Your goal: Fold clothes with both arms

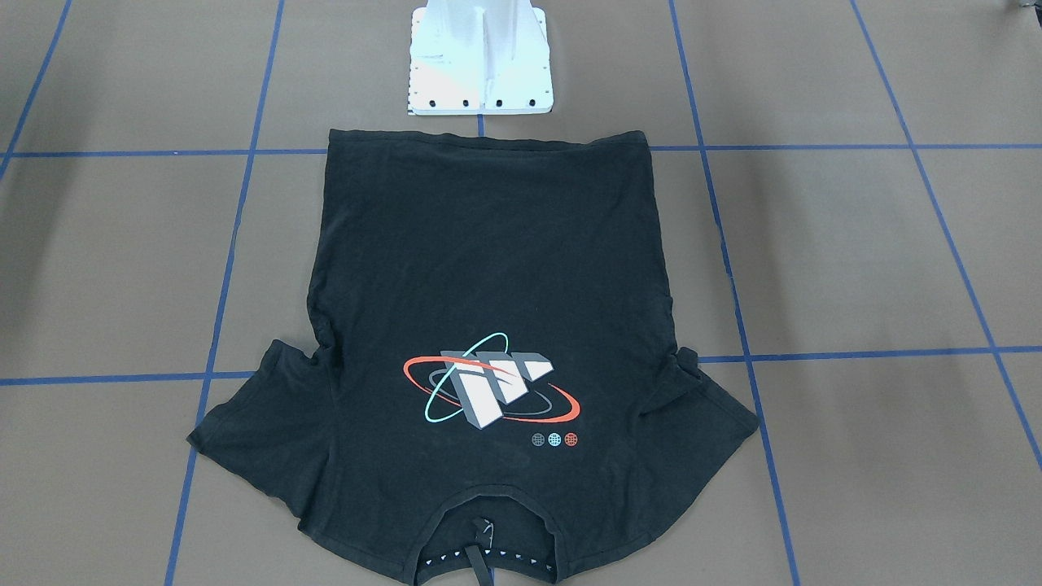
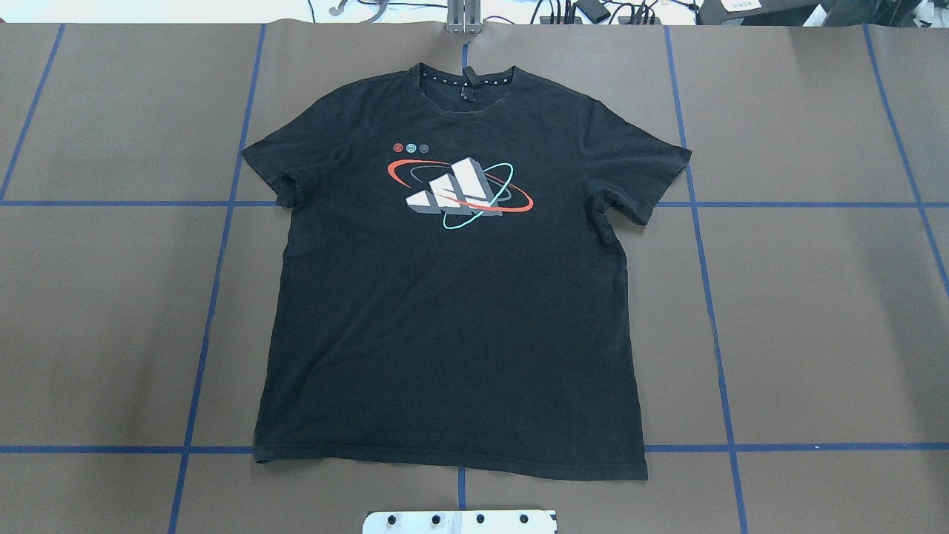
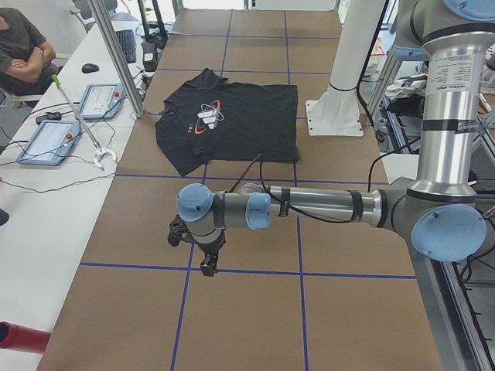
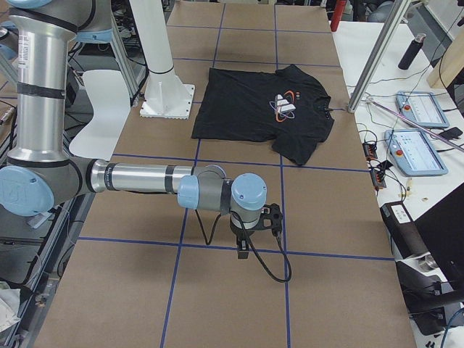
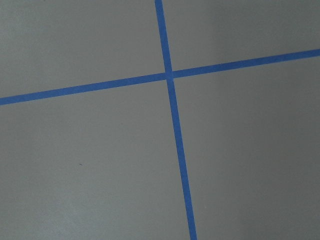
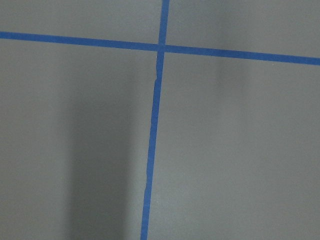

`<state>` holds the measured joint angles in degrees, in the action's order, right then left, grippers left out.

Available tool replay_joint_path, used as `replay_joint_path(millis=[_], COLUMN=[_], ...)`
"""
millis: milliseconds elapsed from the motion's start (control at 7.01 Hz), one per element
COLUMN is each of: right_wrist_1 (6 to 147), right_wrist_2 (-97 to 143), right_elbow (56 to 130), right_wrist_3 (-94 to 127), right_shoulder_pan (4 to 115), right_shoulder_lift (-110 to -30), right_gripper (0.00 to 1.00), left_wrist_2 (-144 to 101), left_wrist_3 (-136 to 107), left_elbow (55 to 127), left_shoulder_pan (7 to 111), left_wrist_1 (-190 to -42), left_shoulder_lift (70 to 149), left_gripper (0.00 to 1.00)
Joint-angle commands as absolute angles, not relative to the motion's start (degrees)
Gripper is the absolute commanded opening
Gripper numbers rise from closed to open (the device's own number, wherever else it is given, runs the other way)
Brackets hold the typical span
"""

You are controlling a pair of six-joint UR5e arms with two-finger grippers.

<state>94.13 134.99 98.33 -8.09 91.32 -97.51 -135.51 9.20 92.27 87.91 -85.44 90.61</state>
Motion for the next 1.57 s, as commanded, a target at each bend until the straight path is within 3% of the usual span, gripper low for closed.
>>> replay_joint_path(millis=[0,285,713,999,1284,1426], right_wrist_1=[94.13,94.13,92.91,81.78,80.77,80.42], right_wrist_2=[135.79,136.92,139.92,139.57,139.31,138.35], right_elbow=[98.18,98.34,98.17,95.81,92.65,87.76], right_wrist_3=[-7.74,-4.32,0.77,7.50,11.69,12.39], right_shoulder_pan=[91.32,90.62,85.73,80.01,73.51,72.17], right_shoulder_lift=[-93.99,-91.24,-83.42,-80.87,-74.65,-70.01], right_gripper=[1.00,1.00,1.00,1.00,1.00,0.99], left_wrist_2=[-134.83,-135.26,-135.53,-135.61,-135.62,-135.62], left_wrist_3=[8.70,8.79,-0.40,-0.79,-2.37,-5.24], left_elbow=[92.38,92.90,91.58,90.97,88.52,85.11], left_shoulder_pan=[87.89,87.89,86.84,86.22,86.05,86.04], left_wrist_1=[-85.34,-85.86,-101.92,-106.60,-112.10,-116.15], left_shoulder_lift=[95.94,101.49,101.95,103.79,104.59,104.68], left_gripper=[1.00,1.00,1.00,1.00,1.00,1.00])
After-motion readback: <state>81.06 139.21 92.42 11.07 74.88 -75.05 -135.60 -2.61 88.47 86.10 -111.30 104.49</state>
